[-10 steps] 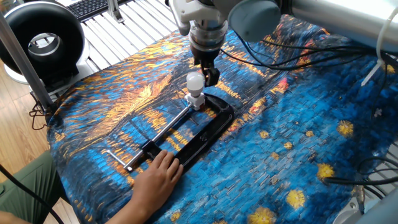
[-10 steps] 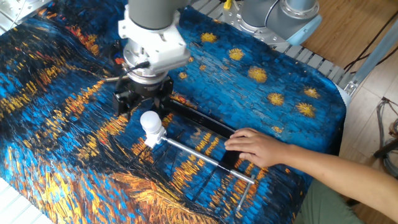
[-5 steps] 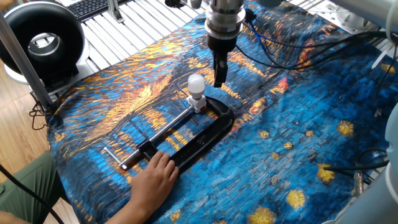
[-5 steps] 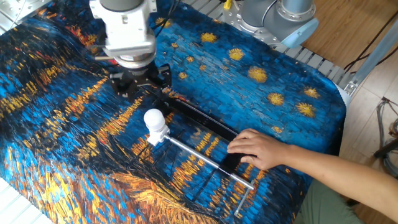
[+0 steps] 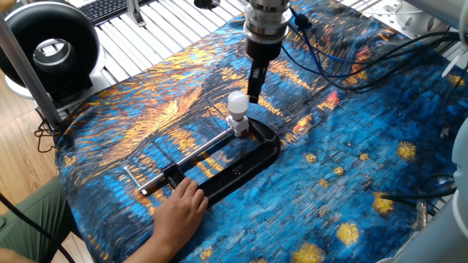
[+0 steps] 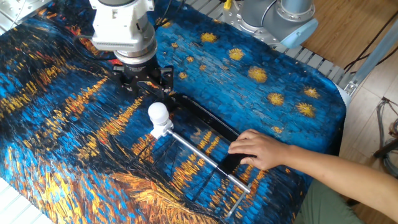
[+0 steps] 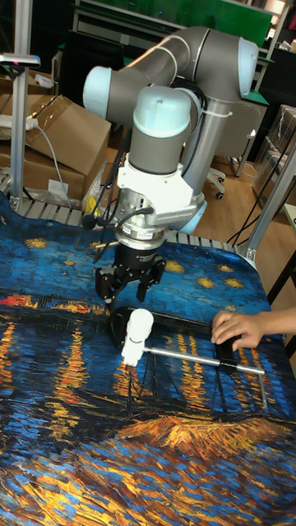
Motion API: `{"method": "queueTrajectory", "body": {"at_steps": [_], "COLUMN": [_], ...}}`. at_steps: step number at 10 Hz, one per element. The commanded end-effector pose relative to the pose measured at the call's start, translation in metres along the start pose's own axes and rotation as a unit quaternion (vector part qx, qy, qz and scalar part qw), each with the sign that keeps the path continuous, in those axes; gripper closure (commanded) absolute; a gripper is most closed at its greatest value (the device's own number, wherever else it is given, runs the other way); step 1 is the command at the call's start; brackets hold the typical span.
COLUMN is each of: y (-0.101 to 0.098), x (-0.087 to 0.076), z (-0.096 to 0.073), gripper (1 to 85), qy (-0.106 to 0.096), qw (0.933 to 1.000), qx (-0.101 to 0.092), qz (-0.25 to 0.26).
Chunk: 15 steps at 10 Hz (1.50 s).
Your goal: Take out the light bulb by rotating it
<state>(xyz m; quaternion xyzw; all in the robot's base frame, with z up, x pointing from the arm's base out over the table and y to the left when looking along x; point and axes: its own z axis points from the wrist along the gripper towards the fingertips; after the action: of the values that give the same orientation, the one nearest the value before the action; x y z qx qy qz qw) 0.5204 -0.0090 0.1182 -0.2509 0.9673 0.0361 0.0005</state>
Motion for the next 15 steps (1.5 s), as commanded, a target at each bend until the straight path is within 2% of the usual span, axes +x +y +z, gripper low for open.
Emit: {"method": "queueTrajectory", "body": {"at_steps": [1,5,9,13,15], "y": [0.016,0.024,0.015,0.022,0.022], "x": [-0.013,-0.022,-0.026,-0.03,-0.03], "z": [-0.011,-0.005,0.007,0.017,0.021], "gripper": [25.0,29.7,31.3,32.3,33.3], "qy": [0.005,0.0,-0.005,-0.011,-0.014], "qw": [0.9939,0.9851,0.9845,0.9828,0.9829], "qx": [-0.004,-0.005,0.01,0.005,0.008], "qz": [0.11,0.172,0.175,0.184,0.184]}}
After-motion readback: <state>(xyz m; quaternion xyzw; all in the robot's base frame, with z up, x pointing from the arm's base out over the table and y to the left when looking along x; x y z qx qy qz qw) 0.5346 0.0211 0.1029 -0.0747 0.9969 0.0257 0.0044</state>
